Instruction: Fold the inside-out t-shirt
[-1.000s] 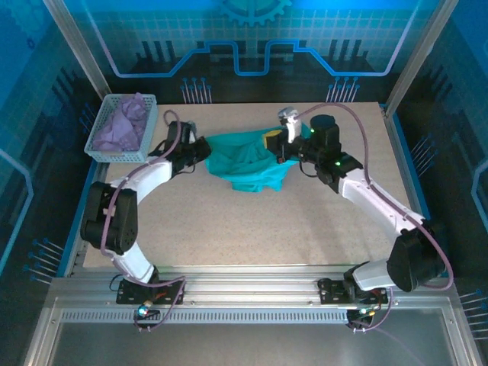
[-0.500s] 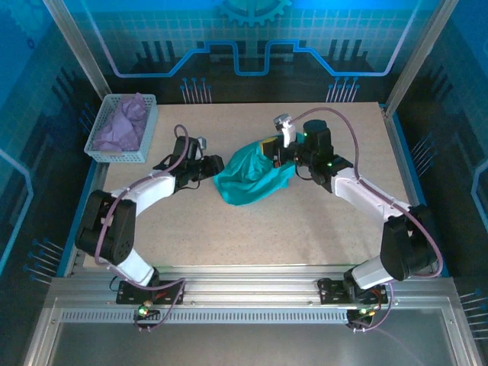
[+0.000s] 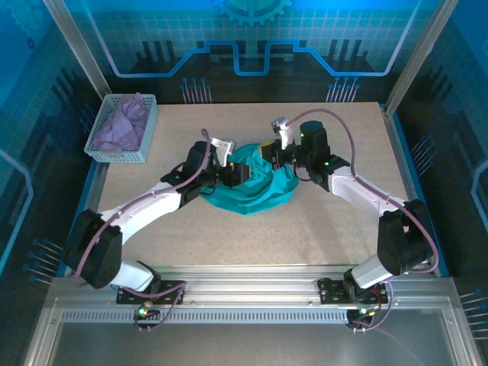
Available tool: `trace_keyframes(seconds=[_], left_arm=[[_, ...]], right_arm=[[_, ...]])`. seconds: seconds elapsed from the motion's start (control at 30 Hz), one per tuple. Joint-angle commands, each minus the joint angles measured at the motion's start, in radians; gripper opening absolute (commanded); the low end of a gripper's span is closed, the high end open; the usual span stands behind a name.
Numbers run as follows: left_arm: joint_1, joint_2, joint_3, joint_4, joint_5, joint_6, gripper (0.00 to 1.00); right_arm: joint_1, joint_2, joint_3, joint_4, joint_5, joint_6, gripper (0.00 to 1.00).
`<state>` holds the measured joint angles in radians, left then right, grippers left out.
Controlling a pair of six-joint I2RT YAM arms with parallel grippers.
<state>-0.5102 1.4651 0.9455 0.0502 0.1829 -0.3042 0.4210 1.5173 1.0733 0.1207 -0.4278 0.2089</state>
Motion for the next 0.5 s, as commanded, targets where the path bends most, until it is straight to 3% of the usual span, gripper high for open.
trace_keyframes(seconds=[0.0, 0.17, 0.23, 0.3, 0.33, 0.47], left_arm=[[-0.006, 0.067, 0.065, -0.008, 0.001, 0.044, 0.51], [0.0, 0.136, 0.116, 0.005, -0.062, 0.051, 0.34], [0.008, 0.161, 0.136, 0.009, -0.065, 0.046, 0.22], [0.026, 0.179, 0.144, 0.015, -0.07, 0.027, 0.04], [0.04, 0.182, 0.141, 0.017, -0.072, 0.008, 0.0], [0.117, 0.17, 0.088, 0.032, -0.078, -0.109, 0.0]], right_arm=[[0.015, -0.012, 0.048, 0.005, -0.017, -0.015, 0.0], [0.013, -0.046, 0.049, -0.031, -0.005, -0.045, 0.0], [0.008, -0.063, 0.05, -0.047, -0.001, -0.056, 0.0], [-0.006, -0.093, 0.05, -0.067, -0.003, -0.069, 0.0], [-0.018, -0.108, 0.051, -0.074, -0.004, -0.071, 0.0], [-0.095, -0.199, 0.049, -0.062, -0.081, -0.035, 0.0]])
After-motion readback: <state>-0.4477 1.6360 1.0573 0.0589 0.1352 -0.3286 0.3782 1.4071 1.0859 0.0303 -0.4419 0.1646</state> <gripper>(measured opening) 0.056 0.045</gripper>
